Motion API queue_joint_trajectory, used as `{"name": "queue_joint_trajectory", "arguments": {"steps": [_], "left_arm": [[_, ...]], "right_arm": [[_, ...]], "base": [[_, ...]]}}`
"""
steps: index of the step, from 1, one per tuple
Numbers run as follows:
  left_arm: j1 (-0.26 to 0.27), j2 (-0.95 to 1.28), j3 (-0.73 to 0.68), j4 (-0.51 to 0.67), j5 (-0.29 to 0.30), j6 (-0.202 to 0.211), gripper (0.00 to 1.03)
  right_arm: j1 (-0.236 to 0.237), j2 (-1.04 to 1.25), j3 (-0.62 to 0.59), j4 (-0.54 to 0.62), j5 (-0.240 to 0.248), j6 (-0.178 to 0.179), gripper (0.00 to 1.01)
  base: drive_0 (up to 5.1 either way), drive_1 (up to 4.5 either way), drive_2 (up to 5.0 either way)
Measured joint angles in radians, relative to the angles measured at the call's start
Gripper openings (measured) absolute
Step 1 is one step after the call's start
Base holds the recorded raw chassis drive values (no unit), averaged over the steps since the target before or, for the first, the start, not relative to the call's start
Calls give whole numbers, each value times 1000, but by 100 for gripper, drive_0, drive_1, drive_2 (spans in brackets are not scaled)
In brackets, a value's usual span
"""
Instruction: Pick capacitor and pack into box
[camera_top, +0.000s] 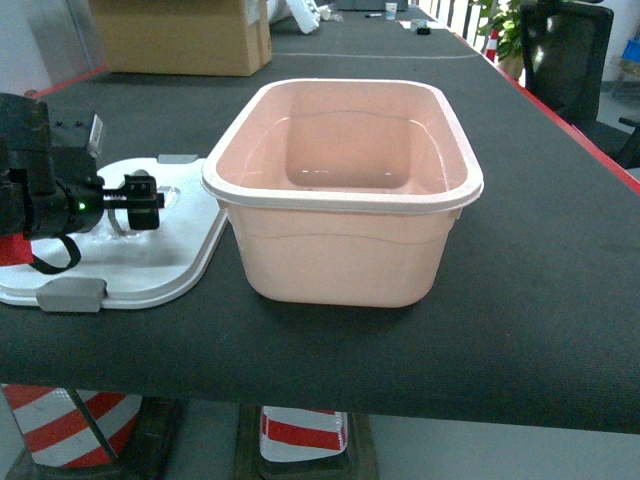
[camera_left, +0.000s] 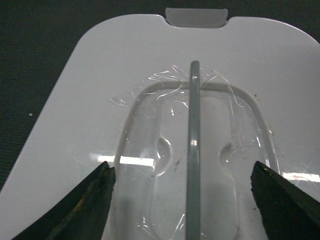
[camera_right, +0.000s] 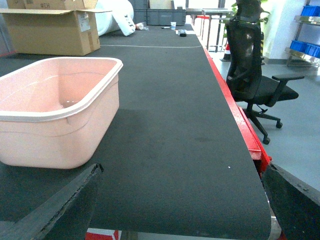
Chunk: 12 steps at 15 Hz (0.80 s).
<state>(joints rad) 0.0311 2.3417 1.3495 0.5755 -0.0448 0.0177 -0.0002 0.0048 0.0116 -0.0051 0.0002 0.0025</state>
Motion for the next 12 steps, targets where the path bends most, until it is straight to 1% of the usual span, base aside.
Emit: {"name": "queue_joint_trajectory", "arguments": {"steps": [2,6,7,10,12], "left_arm": [[-8,14,22,-7,-4,8,57],[-1,68,63,-3,-7,14,7],[3,76,71,3,-3,16,2],[2,82,71,37,1,19,2],[3,80,58,56,-12,21,2]], "right_arm": [[0,0,0,0,0,0,98],[0,0,0,0,0,0,98],[0,0,0,0,0,0,98],[0,0,0,0,0,0,98],[0,0,0,0,0,0,98]], "base": [[0,0,0],[0,0,0],[0,0,0],[0,0,0],[0,0,0]]}}
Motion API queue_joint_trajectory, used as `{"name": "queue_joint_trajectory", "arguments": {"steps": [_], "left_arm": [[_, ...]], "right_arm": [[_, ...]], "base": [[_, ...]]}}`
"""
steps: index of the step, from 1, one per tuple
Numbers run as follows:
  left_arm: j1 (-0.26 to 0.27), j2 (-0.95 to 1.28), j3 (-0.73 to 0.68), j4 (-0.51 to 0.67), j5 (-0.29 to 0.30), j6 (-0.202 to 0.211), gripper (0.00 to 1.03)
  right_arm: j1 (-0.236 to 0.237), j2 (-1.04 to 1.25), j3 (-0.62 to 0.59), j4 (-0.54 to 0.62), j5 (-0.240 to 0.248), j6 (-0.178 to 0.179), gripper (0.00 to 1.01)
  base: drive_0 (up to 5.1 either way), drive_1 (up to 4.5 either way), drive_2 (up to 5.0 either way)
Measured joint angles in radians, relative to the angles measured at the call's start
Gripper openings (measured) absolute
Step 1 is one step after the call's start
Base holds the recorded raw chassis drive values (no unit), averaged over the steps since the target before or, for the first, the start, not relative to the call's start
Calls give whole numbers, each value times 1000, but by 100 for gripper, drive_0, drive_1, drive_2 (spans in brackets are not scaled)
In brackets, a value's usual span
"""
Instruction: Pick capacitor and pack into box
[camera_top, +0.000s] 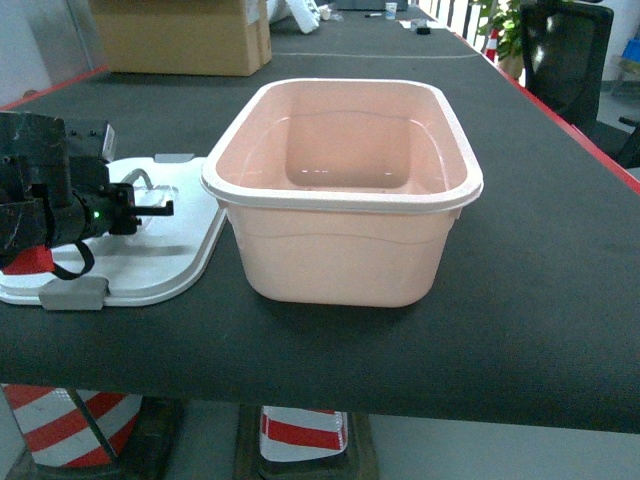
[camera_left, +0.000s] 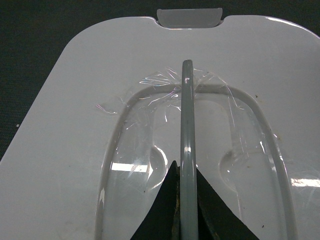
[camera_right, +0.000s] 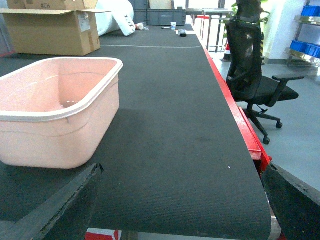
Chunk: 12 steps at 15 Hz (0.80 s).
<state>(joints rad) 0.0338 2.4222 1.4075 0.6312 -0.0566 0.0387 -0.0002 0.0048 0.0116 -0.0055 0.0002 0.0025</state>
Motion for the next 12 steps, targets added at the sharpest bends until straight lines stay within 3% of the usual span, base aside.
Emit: {"name": "queue_joint_trajectory", "arguments": {"steps": [8,12], "left_arm": [[28,-219,-2,-48,-23,-13,2],[-131,-432,49,-138,-114,-43,2]], "right_arm": [[0,0,0,0,0,0,98],[0,0,0,0,0,0,98]], "base": [[0,0,0],[0,0,0]]}}
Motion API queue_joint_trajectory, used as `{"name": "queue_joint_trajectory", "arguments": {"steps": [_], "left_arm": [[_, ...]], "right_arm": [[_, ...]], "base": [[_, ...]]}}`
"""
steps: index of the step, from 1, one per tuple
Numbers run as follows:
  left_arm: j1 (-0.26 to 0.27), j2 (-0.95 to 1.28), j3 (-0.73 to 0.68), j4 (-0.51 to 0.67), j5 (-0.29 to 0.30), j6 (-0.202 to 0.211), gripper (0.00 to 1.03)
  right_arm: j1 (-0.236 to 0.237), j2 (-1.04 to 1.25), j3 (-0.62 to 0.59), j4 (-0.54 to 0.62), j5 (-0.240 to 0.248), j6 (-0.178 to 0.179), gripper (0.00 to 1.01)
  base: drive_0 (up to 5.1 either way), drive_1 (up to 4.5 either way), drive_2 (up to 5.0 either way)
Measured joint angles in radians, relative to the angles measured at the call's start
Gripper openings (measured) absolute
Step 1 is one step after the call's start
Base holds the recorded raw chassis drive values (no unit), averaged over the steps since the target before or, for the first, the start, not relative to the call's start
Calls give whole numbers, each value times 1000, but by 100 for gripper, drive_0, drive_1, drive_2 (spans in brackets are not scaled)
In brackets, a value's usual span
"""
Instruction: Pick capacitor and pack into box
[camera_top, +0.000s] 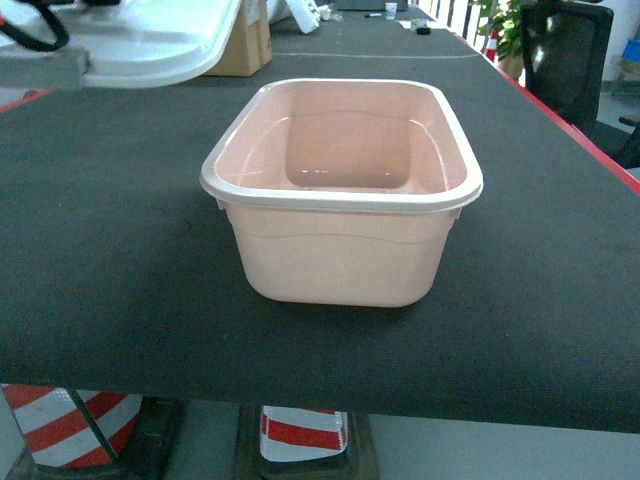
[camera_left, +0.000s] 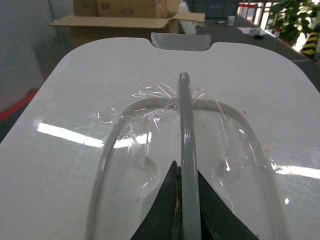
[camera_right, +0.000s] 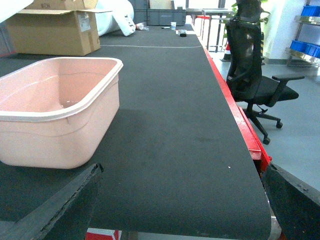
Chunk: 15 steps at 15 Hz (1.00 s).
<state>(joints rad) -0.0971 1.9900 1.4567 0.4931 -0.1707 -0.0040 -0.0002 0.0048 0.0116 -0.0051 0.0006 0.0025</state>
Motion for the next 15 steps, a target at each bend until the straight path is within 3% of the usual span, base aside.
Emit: {"name": "queue_joint_trajectory", "arguments": {"steps": [4,7,10,15], "left_arm": [[-196,2,25,-111,-109,-28,2],[-317,38,102,-180,-196,-76,2],[-387,98,152,-209,-240,-91,2],[-440,132,163,-229,-287,-106,2]], "right_arm": [[0,0,0,0,0,0,98],[0,0,0,0,0,0,98],[0,0,0,0,0,0,98],[0,0,0,0,0,0,98]], "base": [[0,0,0],[0,0,0],[0,0,0],[0,0,0]]}}
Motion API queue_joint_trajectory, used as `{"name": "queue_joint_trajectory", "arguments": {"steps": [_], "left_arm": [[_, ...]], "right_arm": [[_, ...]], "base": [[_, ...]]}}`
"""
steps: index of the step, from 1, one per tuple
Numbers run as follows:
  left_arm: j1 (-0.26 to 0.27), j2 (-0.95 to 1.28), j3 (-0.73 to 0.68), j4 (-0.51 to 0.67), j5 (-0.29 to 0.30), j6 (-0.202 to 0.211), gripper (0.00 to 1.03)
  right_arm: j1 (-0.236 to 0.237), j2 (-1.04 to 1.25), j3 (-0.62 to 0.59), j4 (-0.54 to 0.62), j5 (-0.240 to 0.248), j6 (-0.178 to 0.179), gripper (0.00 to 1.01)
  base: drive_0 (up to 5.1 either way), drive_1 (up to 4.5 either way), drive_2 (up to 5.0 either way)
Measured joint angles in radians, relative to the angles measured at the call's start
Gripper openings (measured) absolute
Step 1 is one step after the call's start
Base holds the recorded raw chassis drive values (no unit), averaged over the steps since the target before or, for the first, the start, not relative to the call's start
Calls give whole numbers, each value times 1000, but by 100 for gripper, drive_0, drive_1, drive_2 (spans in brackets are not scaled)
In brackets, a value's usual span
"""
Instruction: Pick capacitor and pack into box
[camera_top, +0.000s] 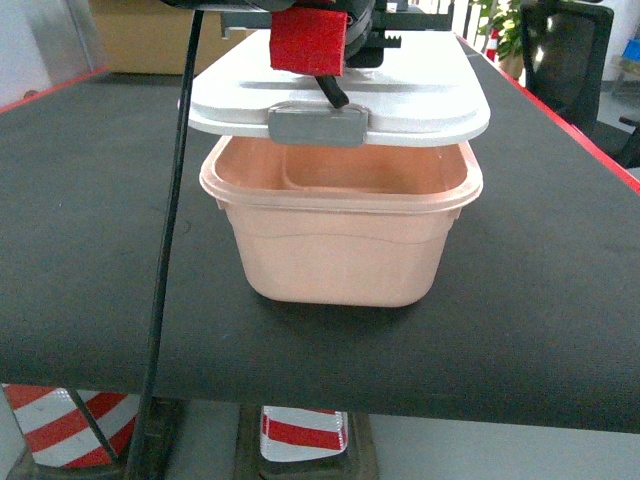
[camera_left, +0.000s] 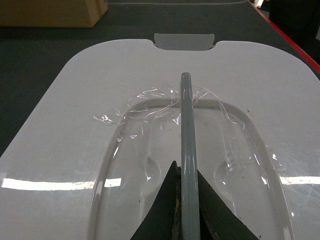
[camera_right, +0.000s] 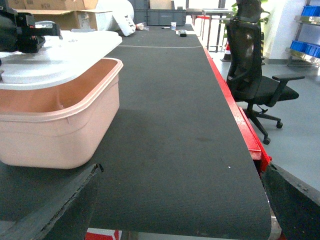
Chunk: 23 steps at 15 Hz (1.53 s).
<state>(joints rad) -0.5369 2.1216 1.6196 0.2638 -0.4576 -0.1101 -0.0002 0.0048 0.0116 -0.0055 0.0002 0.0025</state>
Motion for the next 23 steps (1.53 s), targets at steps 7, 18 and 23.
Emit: {"name": "queue_joint_trajectory", "arguments": {"steps": [7,18,23], "left_arm": [[-18,101,12,14,-56,-19,2],[-24,101,-24,89,-40,-40,86],[-16,53,-107,503,-18,56,98]], "right_arm": [[0,0,0,0,0,0,98],[0,0,0,0,0,0,98],[0,0,0,0,0,0,98]], "base": [[0,0,0],[0,0,0],[0,0,0]]}}
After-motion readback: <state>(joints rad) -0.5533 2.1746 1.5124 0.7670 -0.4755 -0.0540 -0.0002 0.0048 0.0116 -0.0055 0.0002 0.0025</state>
